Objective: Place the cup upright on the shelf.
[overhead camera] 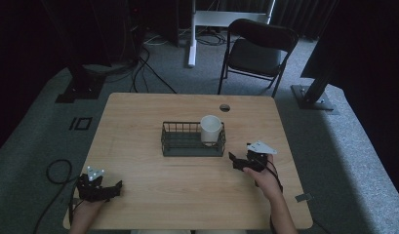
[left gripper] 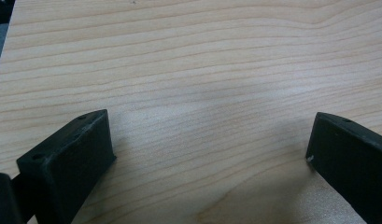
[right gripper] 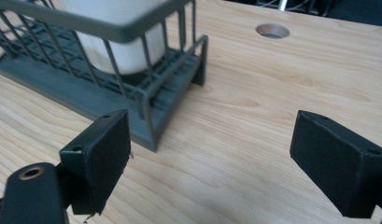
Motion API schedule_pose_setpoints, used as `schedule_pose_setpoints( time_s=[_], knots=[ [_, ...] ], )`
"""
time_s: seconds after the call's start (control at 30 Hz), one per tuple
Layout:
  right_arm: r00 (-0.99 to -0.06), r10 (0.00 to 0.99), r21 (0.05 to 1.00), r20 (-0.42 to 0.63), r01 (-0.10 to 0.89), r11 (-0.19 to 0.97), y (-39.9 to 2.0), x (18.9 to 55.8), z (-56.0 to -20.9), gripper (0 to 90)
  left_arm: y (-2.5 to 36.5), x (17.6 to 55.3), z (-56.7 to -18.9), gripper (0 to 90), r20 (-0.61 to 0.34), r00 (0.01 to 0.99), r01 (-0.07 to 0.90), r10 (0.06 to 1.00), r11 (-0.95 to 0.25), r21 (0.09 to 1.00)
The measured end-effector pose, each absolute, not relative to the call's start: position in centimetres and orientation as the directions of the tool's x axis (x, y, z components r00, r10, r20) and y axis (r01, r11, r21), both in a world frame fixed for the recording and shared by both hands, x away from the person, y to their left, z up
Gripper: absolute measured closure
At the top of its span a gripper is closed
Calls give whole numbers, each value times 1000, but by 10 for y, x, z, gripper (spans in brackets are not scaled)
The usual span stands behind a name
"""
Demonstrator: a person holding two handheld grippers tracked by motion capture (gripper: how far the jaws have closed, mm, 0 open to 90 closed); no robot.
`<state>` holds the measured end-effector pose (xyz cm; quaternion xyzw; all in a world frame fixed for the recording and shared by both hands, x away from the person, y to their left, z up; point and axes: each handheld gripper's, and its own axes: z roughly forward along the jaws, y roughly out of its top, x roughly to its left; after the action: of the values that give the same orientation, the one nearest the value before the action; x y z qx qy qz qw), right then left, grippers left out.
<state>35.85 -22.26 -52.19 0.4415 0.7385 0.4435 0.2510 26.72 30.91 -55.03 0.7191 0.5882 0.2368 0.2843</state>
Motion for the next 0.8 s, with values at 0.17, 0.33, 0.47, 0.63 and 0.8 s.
schedule_pose_setpoints(
  time_s=[0.17, 0.33, 0.47, 0.63, 0.8],
  knots=[
    [-465, 885, 871, 25, 445, 209, -228, 357, -527, 121, 309, 267, -550, 8, 6, 196, 711, 981, -146, 688],
    [-444, 896, 862, 24, 463, 207, -232, 356, -531, 121, 309, 267, -550, 7, 6, 196, 711, 981, -147, 687],
    [-431, 902, 854, 18, 476, 210, -235, 356, -534, 121, 309, 267, -550, 7, 6, 196, 711, 981, -146, 688],
    [-400, 916, 844, 21, 499, 198, -239, 355, -538, 121, 309, 267, -550, 8, 7, 196, 712, 981, -147, 687],
    [-377, 926, 831, 23, 522, 192, -242, 355, -541, 122, 309, 267, -550, 7, 6, 195, 711, 981, -146, 688]
  ],
)
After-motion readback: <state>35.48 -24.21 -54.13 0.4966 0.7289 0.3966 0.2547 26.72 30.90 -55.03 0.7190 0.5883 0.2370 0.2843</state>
